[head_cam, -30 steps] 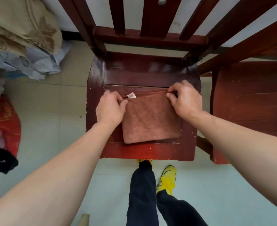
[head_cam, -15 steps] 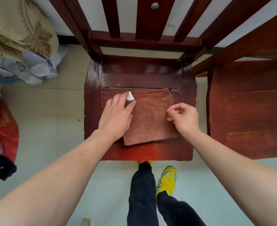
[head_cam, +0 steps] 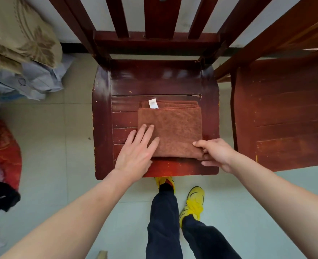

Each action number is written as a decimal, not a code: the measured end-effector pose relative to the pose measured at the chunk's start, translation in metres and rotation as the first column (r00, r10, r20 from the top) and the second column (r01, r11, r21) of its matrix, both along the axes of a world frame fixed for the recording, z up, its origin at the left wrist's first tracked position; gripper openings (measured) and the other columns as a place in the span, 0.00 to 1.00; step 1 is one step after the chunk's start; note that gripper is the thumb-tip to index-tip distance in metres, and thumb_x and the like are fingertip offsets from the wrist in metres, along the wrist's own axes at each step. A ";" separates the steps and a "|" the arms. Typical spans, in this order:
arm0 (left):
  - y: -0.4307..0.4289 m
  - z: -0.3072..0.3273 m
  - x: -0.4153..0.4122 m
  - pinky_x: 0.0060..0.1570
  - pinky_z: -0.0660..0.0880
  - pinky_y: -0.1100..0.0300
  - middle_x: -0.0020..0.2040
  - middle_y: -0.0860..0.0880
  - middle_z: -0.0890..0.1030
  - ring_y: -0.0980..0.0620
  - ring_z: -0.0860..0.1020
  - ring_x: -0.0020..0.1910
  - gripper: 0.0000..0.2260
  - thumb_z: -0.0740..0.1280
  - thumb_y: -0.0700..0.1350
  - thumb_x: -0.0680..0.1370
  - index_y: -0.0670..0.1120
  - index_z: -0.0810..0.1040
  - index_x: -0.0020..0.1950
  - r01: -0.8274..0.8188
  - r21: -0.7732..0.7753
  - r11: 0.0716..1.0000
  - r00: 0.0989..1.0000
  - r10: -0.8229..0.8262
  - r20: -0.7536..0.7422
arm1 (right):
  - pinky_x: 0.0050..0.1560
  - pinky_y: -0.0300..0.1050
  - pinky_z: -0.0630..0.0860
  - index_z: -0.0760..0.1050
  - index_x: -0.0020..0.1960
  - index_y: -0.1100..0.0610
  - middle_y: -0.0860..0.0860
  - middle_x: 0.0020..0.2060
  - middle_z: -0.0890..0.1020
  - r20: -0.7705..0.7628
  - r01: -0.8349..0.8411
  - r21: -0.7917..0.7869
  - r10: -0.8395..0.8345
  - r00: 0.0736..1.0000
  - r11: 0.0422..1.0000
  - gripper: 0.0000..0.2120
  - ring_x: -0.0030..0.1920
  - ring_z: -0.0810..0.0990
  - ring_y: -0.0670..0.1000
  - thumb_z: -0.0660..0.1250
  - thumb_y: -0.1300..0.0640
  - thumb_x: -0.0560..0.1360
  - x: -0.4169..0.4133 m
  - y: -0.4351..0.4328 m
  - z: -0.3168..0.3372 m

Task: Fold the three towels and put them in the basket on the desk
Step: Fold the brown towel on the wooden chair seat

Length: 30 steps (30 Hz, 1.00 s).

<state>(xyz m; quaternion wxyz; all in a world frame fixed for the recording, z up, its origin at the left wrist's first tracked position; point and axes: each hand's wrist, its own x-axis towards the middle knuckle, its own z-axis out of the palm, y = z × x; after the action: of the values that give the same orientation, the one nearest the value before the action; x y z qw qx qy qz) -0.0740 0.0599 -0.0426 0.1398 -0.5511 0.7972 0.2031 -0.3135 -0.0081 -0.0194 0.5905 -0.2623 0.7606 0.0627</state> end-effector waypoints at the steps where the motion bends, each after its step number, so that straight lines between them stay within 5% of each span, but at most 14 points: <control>1: -0.003 0.001 0.001 0.66 0.68 0.43 0.72 0.38 0.68 0.38 0.66 0.71 0.31 0.77 0.49 0.64 0.43 0.74 0.65 0.003 -0.012 1.000 1.000 -0.003 -0.002 | 0.49 0.51 0.79 0.78 0.50 0.56 0.55 0.45 0.83 -0.155 -0.237 -0.144 0.215 0.964 0.961 0.09 0.42 0.79 0.51 0.71 0.51 0.74 -0.005 0.001 0.001; 3: -0.010 0.001 0.001 0.60 0.71 0.44 0.69 0.38 0.72 0.38 0.70 0.68 0.21 0.75 0.45 0.66 0.42 0.76 0.57 0.004 -0.038 0.999 1.000 -0.004 -0.014 | 0.52 0.46 0.73 0.76 0.57 0.53 0.52 0.56 0.80 -0.492 -0.672 -0.437 0.466 0.735 0.598 0.13 0.55 0.77 0.52 0.69 0.50 0.74 -0.010 0.004 0.007; 4: -0.014 0.001 0.000 0.58 0.72 0.44 0.67 0.38 0.74 0.38 0.71 0.66 0.18 0.73 0.45 0.67 0.42 0.77 0.53 0.004 -0.045 0.999 1.000 -0.005 -0.031 | 0.56 0.46 0.72 0.74 0.63 0.53 0.51 0.62 0.78 -0.542 -0.749 -0.540 0.522 0.658 0.384 0.19 0.62 0.74 0.51 0.69 0.49 0.74 -0.010 0.004 0.011; 6: -0.020 0.001 -0.001 0.53 0.74 0.46 0.64 0.38 0.77 0.37 0.74 0.62 0.14 0.70 0.47 0.69 0.42 0.76 0.51 -0.012 -0.070 0.998 0.998 0.007 -0.069 | 0.66 0.50 0.68 0.66 0.73 0.55 0.52 0.72 0.69 -0.523 -0.796 -0.592 0.692 0.498 0.126 0.34 0.74 0.65 0.52 0.70 0.43 0.71 -0.006 0.007 0.011; 10: -0.020 0.000 0.006 0.52 0.75 0.49 0.62 0.39 0.79 0.39 0.77 0.61 0.15 0.60 0.49 0.71 0.41 0.77 0.51 -0.025 -0.121 0.992 0.986 0.005 -0.166 | 0.70 0.56 0.63 0.56 0.78 0.58 0.55 0.78 0.59 -0.571 -0.930 -0.342 0.815 0.093 -0.133 0.49 0.78 0.55 0.53 0.74 0.41 0.67 -0.007 0.012 -0.017; 14: -0.013 -0.003 0.021 0.59 0.72 0.48 0.72 0.42 0.70 0.44 0.69 0.71 0.17 0.69 0.49 0.70 0.43 0.74 0.55 0.056 -0.035 0.998 0.994 -0.059 -0.089 | 0.61 0.56 0.72 0.67 0.73 0.60 0.56 0.75 0.66 -0.588 -0.892 -0.401 0.805 0.075 -0.210 0.37 0.75 0.64 0.55 0.75 0.56 0.66 -0.023 0.006 -0.026; 17: -0.005 -0.002 0.021 0.63 0.69 0.47 0.76 0.45 0.65 0.47 0.63 0.75 0.18 0.71 0.46 0.70 0.44 0.73 0.57 0.050 0.003 0.999 0.996 -0.050 -0.069 | 0.61 0.52 0.76 0.71 0.71 0.56 0.51 0.73 0.70 -0.472 -0.823 -0.564 0.842 0.261 -0.061 0.29 0.74 0.66 0.51 0.72 0.59 0.71 -0.026 -0.001 -0.023; 20: -0.013 0.006 0.023 0.63 0.70 0.49 0.72 0.47 0.71 0.45 0.69 0.70 0.17 0.63 0.45 0.73 0.45 0.73 0.62 -0.207 0.155 0.966 0.935 0.242 -0.259 | 0.67 0.50 0.71 0.73 0.69 0.50 0.47 0.69 0.75 -0.290 -0.797 -0.570 0.858 0.423 0.200 0.23 0.70 0.72 0.49 0.66 0.57 0.75 -0.024 -0.019 -0.011; 22: -0.026 0.016 0.024 0.52 0.74 0.49 0.58 0.46 0.81 0.39 0.77 0.55 0.09 0.59 0.47 0.72 0.49 0.72 0.51 -0.376 0.295 0.879 0.814 0.465 -0.349 | 0.57 0.47 0.76 0.78 0.59 0.51 0.48 0.55 0.83 -0.116 -0.722 -0.520 0.800 0.589 0.456 0.14 0.56 0.80 0.51 0.66 0.59 0.74 -0.019 -0.032 -0.003; 23: -0.033 0.019 0.025 0.46 0.73 0.51 0.48 0.45 0.82 0.38 0.77 0.48 0.02 0.59 0.46 0.73 0.50 0.69 0.44 -0.438 0.351 0.828 0.752 0.551 -0.361 | 0.49 0.44 0.76 0.79 0.53 0.52 0.48 0.46 0.84 -0.008 -0.624 -0.492 0.714 0.700 0.607 0.09 0.49 0.80 0.51 0.66 0.61 0.75 -0.016 -0.037 0.000; 25: -0.051 0.023 0.023 0.42 0.69 0.53 0.38 0.46 0.78 0.40 0.74 0.42 0.04 0.60 0.43 0.74 0.49 0.69 0.40 -0.556 0.427 0.713 0.622 0.697 -0.356 | 0.41 0.39 0.73 0.80 0.49 0.53 0.46 0.41 0.82 0.164 -0.411 -0.388 0.500 0.850 0.825 0.07 0.43 0.78 0.47 0.65 0.62 0.77 -0.010 -0.047 0.005; 30: -0.090 0.007 0.014 0.49 0.73 0.53 0.45 0.43 0.81 0.42 0.78 0.48 0.07 0.58 0.42 0.78 0.42 0.75 0.47 -0.707 0.436 0.556 0.445 0.830 -0.336 | 0.41 0.44 0.72 0.74 0.42 0.51 0.48 0.39 0.78 0.086 -0.156 -0.290 0.188 0.978 0.944 0.08 0.42 0.75 0.48 0.61 0.56 0.79 0.004 -0.054 -0.005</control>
<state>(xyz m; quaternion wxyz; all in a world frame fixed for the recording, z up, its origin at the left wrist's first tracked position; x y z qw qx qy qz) -0.0601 -0.0305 -0.0356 -0.1202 -0.7583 0.4327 0.4726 -0.3095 -0.0619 -0.0247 0.5813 -0.4122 0.7015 -0.0097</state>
